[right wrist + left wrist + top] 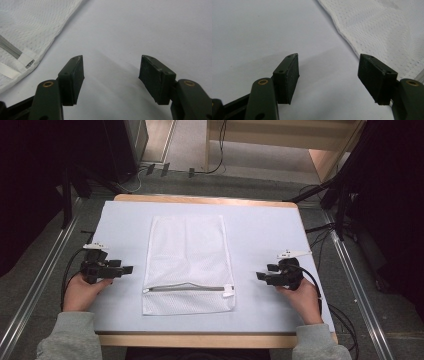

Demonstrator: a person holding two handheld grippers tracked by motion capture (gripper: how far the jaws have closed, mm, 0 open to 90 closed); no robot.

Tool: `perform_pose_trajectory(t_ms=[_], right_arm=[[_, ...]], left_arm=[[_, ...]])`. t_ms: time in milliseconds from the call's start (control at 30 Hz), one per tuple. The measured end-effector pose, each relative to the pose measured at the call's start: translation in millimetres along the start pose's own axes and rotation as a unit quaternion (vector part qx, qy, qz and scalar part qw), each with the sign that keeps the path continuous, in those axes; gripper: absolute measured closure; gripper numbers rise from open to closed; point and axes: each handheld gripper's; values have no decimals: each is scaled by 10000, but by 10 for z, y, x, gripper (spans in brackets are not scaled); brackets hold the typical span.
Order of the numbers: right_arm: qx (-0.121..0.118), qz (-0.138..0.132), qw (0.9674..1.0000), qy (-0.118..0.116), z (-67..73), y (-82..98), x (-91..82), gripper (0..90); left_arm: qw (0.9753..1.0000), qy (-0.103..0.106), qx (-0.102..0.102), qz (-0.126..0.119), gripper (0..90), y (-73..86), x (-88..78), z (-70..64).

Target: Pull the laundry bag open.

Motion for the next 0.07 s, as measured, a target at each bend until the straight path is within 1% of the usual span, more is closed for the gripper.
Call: perform_pose_trajectory(t_ms=[67], right_arm=[[-5, 2, 10000, -3, -1, 3, 2, 374]], left_arm=[[10000, 11, 26, -9, 342, 1, 10, -6]])
Point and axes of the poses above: each handheld gripper's, and its own axes: x roughly forward along the jaws, y roughly out of its underside, z roughly to its left, and after that the axes turned 13 degrees about -z, right-handed
